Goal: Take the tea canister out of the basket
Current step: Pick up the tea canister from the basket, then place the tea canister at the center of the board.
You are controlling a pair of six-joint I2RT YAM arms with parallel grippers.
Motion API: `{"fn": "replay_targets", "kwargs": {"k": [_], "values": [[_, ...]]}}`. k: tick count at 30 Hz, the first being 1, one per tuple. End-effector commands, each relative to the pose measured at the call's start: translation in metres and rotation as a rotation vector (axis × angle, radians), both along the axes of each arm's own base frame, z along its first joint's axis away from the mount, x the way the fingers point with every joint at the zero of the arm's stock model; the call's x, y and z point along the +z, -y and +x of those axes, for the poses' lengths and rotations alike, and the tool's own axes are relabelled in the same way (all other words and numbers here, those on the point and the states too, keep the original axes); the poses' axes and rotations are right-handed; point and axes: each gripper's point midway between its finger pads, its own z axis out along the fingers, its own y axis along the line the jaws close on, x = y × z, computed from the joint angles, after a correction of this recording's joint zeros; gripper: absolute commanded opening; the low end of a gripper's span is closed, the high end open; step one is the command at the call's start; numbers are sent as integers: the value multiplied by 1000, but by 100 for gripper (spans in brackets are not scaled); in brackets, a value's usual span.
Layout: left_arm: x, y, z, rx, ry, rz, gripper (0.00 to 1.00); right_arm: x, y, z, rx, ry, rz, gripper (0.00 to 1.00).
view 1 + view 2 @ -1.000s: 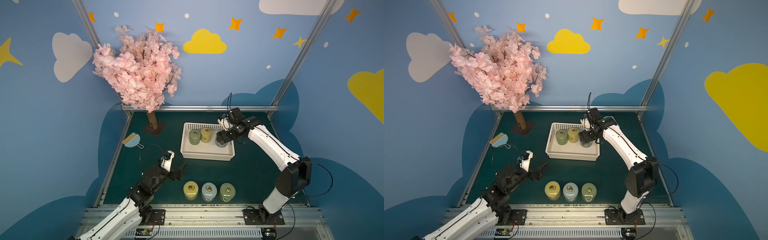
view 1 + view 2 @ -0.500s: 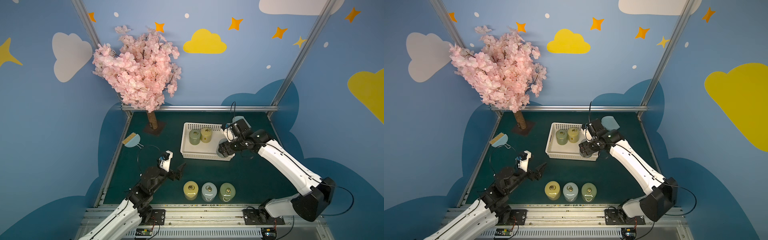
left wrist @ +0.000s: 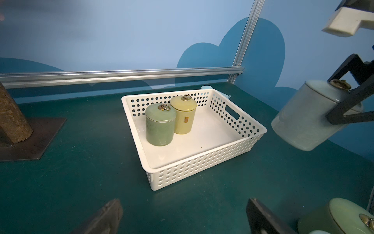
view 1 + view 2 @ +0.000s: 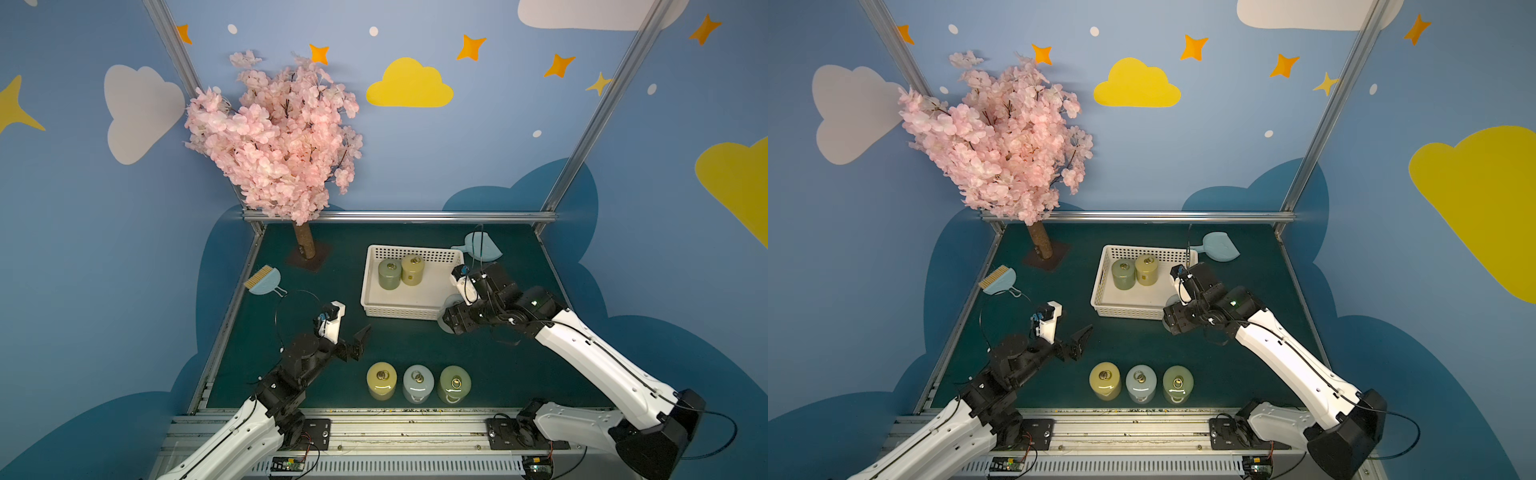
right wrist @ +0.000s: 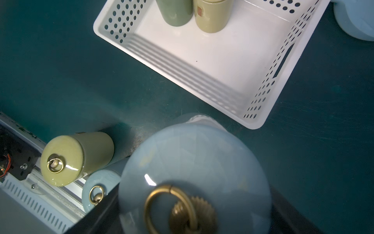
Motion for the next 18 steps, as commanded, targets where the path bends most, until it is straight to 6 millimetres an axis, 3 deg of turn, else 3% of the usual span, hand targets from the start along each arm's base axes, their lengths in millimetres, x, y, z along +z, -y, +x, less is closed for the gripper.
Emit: {"fn": "replay_targets", "kwargs": {"k": [1, 18], "values": [[3, -3, 1, 14, 11, -2, 100, 17, -10, 5, -19, 70, 65, 61], [3, -3, 1, 14, 10, -5, 100, -26, -21, -9, -46, -2, 24, 61]]}}
